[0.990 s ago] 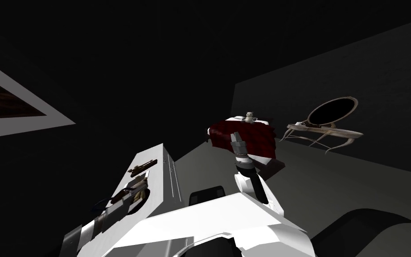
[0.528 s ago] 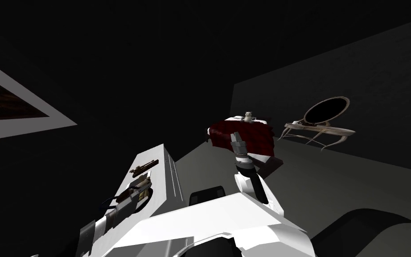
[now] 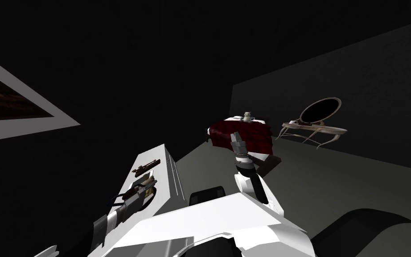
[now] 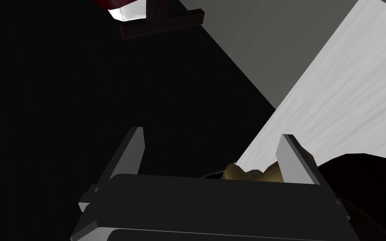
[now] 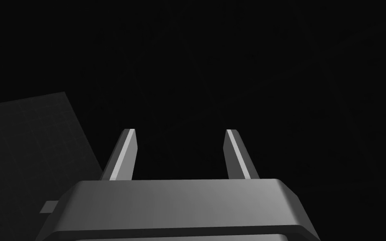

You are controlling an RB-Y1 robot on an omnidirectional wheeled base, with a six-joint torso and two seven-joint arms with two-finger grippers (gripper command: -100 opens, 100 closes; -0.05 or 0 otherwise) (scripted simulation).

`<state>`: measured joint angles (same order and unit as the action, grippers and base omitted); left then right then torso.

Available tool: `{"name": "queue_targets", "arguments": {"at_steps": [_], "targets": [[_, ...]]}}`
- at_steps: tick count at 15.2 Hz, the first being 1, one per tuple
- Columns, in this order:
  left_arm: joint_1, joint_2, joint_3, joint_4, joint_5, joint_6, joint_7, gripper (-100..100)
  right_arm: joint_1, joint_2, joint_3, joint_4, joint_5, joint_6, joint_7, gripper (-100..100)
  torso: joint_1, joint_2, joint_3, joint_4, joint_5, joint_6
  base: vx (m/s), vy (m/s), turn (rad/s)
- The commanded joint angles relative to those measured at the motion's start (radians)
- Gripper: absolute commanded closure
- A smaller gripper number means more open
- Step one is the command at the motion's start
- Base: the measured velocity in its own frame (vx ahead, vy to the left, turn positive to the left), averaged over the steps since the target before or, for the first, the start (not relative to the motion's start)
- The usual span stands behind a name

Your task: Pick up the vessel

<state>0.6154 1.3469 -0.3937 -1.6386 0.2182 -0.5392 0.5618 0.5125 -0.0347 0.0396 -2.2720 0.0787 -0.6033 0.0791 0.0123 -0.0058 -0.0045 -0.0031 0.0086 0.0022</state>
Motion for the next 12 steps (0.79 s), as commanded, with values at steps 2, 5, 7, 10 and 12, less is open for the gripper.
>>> {"name": "queue_targets", "arguments": {"at_steps": [2,5,7,10,12], "targets": [[0.023,-0.016,0.039,-0.070,-0.019,0.070,0.003,-100,0.000,0.000,0.000,0.000,0.000,0.000,0.000,0,0.002,0.000,0.000,0.000,0.000,0.000,-0.031,0.074,-0.050],[0.059,-0.042,0.095,-0.128,-0.047,0.131,0.006,-100,0.000,0.000,0.000,0.000,0.000,0.000,0.000,0,0.002,0.000,0.000,0.000,0.001,0.000,-0.027,0.068,-0.037],[0.059,-0.042,0.095,-0.151,-0.047,0.166,0.006,-100,0.000,0.000,0.000,0.000,0.000,0.000,0.000,0,0.004,0.001,0.000,0.000,0.001,0.000,-0.024,0.065,-0.028],[0.095,-0.067,0.150,-0.233,-0.075,0.236,0.010,-100,0.000,0.000,0.000,0.000,0.000,0.000,0.000,0,0.003,0.001,0.000,0.000,0.001,0.000,-0.031,0.070,-0.048],[0.131,-0.093,0.194,-0.266,-0.103,0.274,0.013,-100,0.000,0.000,0.000,0.000,0.000,0.000,0.000,0,0.004,0.001,0.001,0.000,0.001,0.000,-0.026,0.035,-0.054]]}}
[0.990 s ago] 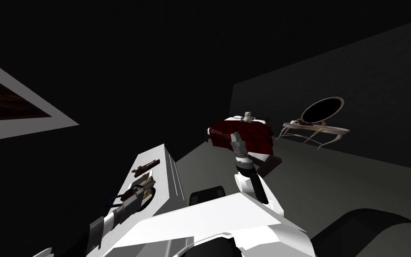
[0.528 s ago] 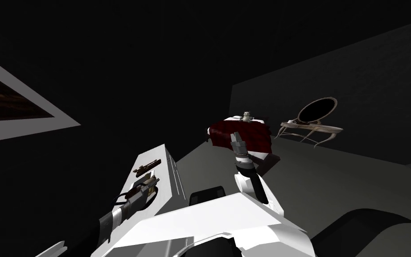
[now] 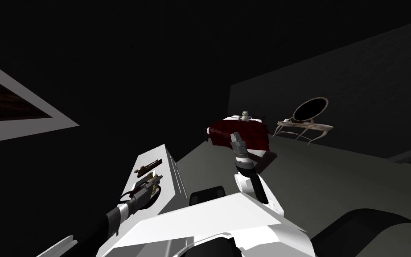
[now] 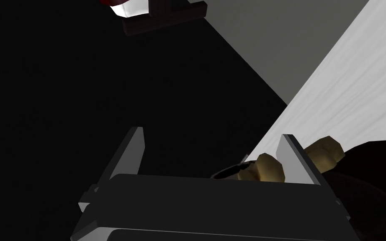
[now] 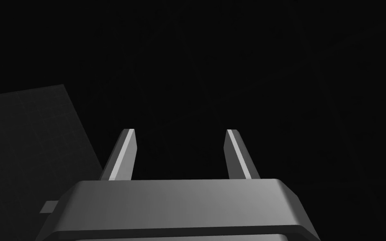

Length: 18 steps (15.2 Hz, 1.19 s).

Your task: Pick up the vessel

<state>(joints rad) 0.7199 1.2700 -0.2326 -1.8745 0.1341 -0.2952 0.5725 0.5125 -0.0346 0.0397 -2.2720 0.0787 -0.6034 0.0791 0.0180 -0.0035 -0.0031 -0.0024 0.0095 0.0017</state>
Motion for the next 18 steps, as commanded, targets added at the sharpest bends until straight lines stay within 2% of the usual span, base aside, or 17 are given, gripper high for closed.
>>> {"name": "queue_targets", "arguments": {"at_steps": [1,3,5,6,10,11,13,14,16,18], "targets": [[0.027,-0.016,0.045,-0.050,-0.019,0.050,0.002,-100,0.000,0.000,0.000,0.000,0.000,0.000,0.000,0,0.000,0.000,0.000,0.000,0.000,0.000,-0.042,0.034,-0.140],[0.027,-0.016,0.045,-0.078,-0.019,0.090,0.002,-100,0.000,0.000,0.000,0.000,0.000,0.000,0.000,0,0.002,0.001,0.001,0.001,0.000,0.001,-0.013,0.011,-0.043],[0.027,-0.015,0.043,-0.070,-0.018,0.077,0.003,-100,0.000,0.000,0.000,0.000,0.000,0.000,0.000,0,0.003,0.000,0.001,0.001,0.000,0.001,0.002,-0.002,0.008],[0.027,-0.015,0.043,-0.072,-0.018,0.082,0.003,100,0.000,0.000,0.000,0.000,0.000,0.000,0.000,0,0.003,0.000,0.001,0.002,-0.001,0.001,0.000,0.000,0.000],[0.029,-0.016,0.040,-0.070,-0.018,0.083,0.002,100,0.000,0.000,0.000,0.000,0.000,0.000,0.000,0,0.003,0.002,0.003,0.003,-0.002,0.001,0.000,-0.001,0.000],[-0.010,0.010,-0.010,-0.020,0.009,0.033,-0.001,100,0.000,0.000,0.000,0.000,0.000,0.000,0.000,0,0.003,0.002,0.003,0.004,-0.003,0.001,0.020,-0.013,0.130],[-0.010,0.010,-0.011,0.003,0.009,0.006,-0.001,100,0.000,0.000,0.000,0.000,0.000,0.000,0.000,0,0.002,0.002,0.003,0.004,-0.004,-0.001,0.034,-0.030,0.106],[-0.046,0.035,-0.056,0.037,0.037,-0.018,-0.004,100,0.000,0.000,0.000,0.000,0.000,0.000,0.000,0,0.001,0.002,0.003,0.004,-0.005,0.000,0.025,-0.056,0.071],[-0.046,0.035,-0.066,0.081,0.037,-0.057,-0.004,100,0.000,0.000,0.000,0.000,0.000,0.000,0.000,0,-0.003,0.002,0.004,0.005,-0.006,0.000,0.031,-0.073,0.040],[-0.046,0.035,-0.066,0.084,0.037,-0.079,-0.004,100,0.000,0.000,0.000,0.000,0.000,0.000,0.000,0,-0.002,0.002,0.003,0.003,-0.004,0.000,0.019,-0.033,0.002]]}}
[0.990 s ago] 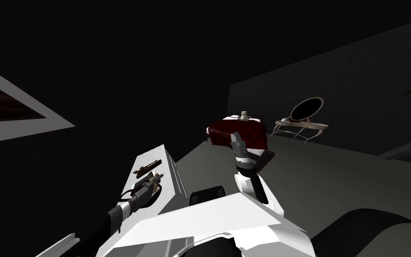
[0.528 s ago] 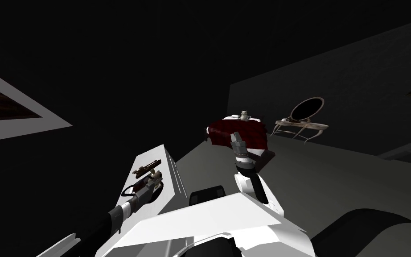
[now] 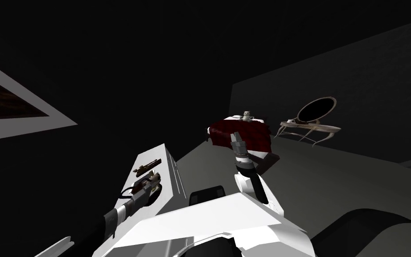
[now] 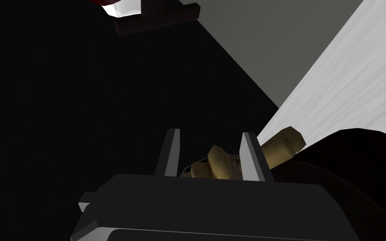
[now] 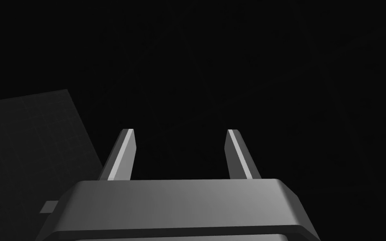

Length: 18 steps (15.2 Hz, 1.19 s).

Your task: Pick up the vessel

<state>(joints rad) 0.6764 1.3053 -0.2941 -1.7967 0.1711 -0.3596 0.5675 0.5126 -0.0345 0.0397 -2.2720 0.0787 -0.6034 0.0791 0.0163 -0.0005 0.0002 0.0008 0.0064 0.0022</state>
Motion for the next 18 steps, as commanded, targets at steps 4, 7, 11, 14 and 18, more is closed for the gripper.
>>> {"name": "queue_targets", "arguments": {"at_steps": [4,7,11,14,18], "targets": [[-0.038,0.026,-0.060,0.088,0.028,-0.098,-0.003,100,0.000,0.000,0.000,0.000,0.000,0.000,0.000,0,-0.001,-0.002,-0.002,-0.003,0.004,0.000,0.027,-0.067,0.036],[-0.075,0.051,-0.116,0.166,0.056,-0.168,-0.006,100,0.000,0.000,0.000,0.000,0.000,0.000,0.000,0,0.000,-0.002,-0.003,-0.004,0.005,-0.001,0.026,-0.082,0.053],[-0.111,0.077,-0.171,0.244,0.084,-0.250,-0.009,100,0.000,0.000,0.000,0.000,0.000,0.000,0.000,0,0.002,-0.002,-0.003,-0.004,0.005,-0.002,0.024,-0.066,0.038],[-0.147,0.102,-0.227,0.303,0.112,-0.309,-0.012,100,0.000,0.000,0.000,0.000,0.000,0.000,0.000,0,0.003,-0.002,-0.003,-0.004,0.005,-0.002,0.027,-0.065,0.045],[-0.183,0.128,-0.276,0.375,0.140,-0.387,-0.016,100,0.000,0.000,0.000,0.000,0.000,0.000,0.000,0,0.004,-0.001,-0.002,-0.003,0.003,-0.002,0.019,-0.046,0.020]]}}
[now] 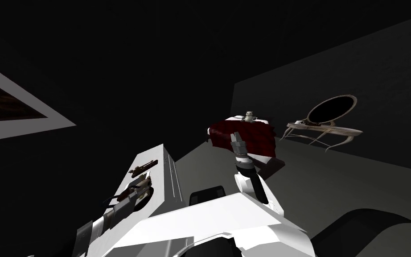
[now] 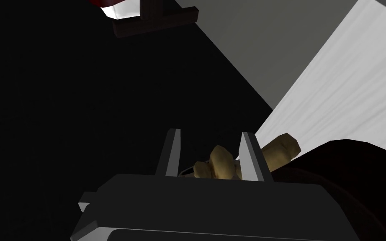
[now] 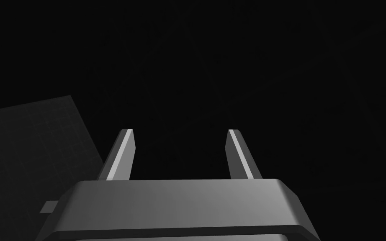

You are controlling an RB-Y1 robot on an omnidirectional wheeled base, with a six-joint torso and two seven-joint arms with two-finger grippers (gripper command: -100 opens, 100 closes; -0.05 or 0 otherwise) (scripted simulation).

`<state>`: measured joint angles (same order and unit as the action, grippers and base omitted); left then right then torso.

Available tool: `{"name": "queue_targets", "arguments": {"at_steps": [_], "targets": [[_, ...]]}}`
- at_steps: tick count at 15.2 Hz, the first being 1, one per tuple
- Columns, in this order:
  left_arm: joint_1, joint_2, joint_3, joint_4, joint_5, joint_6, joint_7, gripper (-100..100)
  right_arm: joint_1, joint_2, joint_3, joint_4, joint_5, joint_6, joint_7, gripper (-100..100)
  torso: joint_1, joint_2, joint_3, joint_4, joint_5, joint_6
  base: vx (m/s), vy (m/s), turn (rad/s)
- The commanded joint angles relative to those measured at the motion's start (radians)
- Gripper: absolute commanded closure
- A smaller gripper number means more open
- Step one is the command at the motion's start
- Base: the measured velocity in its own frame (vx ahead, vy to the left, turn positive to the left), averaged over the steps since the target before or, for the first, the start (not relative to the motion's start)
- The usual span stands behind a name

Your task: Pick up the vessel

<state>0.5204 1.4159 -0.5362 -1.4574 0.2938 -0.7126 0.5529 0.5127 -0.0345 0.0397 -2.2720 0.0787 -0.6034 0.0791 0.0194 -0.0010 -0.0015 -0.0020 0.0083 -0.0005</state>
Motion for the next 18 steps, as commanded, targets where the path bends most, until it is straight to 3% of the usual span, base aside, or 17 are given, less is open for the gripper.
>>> {"name": "queue_targets", "arguments": {"at_steps": [1,3,4,5,6,8,9,12,13,14,16,18], "targets": [[-0.027,0.017,-0.040,0.050,0.018,-0.050,-0.001,100,0.000,0.000,0.000,0.000,0.000,0.000,0.000,0,0.000,0.000,0.000,0.000,0.000,0.000,0.025,-0.082,0.064],[-0.027,0.017,-0.040,0.074,0.018,-0.082,-0.001,100,0.000,0.000,0.000,0.000,0.000,0.000,0.000,0,-0.003,0.000,0.000,0.000,-0.001,0.000,0.023,-0.066,0.023],[-0.064,0.043,-0.088,0.111,0.046,-0.109,-0.004,100,0.000,0.000,0.000,0.000,0.000,0.000,0.000,0,-0.002,0.000,0.000,0.000,-0.002,0.000,0.025,-0.072,0.063],[-0.064,0.043,-0.096,0.132,0.046,-0.130,-0.004,100,0.000,0.000,0.000,0.000,0.000,0.000,0.000,0,-0.003,0.000,0.001,0.001,-0.003,0.000,0.040,-0.092,0.065],[-0.064,0.043,-0.096,0.156,0.046,-0.151,-0.004,100,0.000,0.000,0.000,0.000,0.000,0.000,0.000,0,-0.005,0.000,0.001,0.001,-0.004,-0.001,0.030,-0.072,0.031],[-0.064,0.043,-0.096,0.156,0.046,-0.166,-0.004,100,0.000,0.000,0.000,0.000,0.000,0.000,0.000,0,-0.005,0.002,0.002,0.002,-0.005,0.000,0.006,-0.027,0.003],[-0.100,0.069,-0.144,0.197,0.074,-0.202,-0.007,100,0.000,0.000,0.000,0.000,0.000,0.000,0.000,0,-0.004,0.003,0.002,0.002,-0.006,0.000,0.013,-0.057,0.044],[-0.100,0.069,-0.151,0.237,0.074,-0.251,-0.007,100,0.000,0.000,0.000,0.000,0.000,0.000,0.000,0,-0.009,0.003,0.003,0.003,-0.009,0.000,0.021,-0.064,0.039],[-0.136,0.094,-0.197,0.270,0.102,-0.276,-0.011,100,0.000,0.000,0.000,0.000,0.000,0.000,0.000,0,-0.009,0.004,0.004,0.004,-0.010,0.000,0.015,-0.066,0.047],[-0.136,0.094,-0.207,0.295,0.102,-0.297,-0.011,100,0.000,0.000,0.000,0.000,0.000,0.000,0.000,0,-0.010,0.004,0.004,0.004,-0.011,0.000,0.022,-0.086,0.056],[-0.136,0.094,-0.207,0.318,0.102,-0.335,-0.011,100,0.000,0.000,0.000,0.000,0.000,0.000,0.000,0,-0.013,0.005,0.005,0.005,-0.013,0.000,0.021,-0.051,0.011],[-0.129,0.097,-0.204,0.305,0.105,-0.320,-0.014,100,0.000,0.000,0.000,0.000,0.000,0.000,0.000,0,-0.012,0.006,0.006,0.006,-0.014,0.001,0.008,-0.015,0.003]]}}
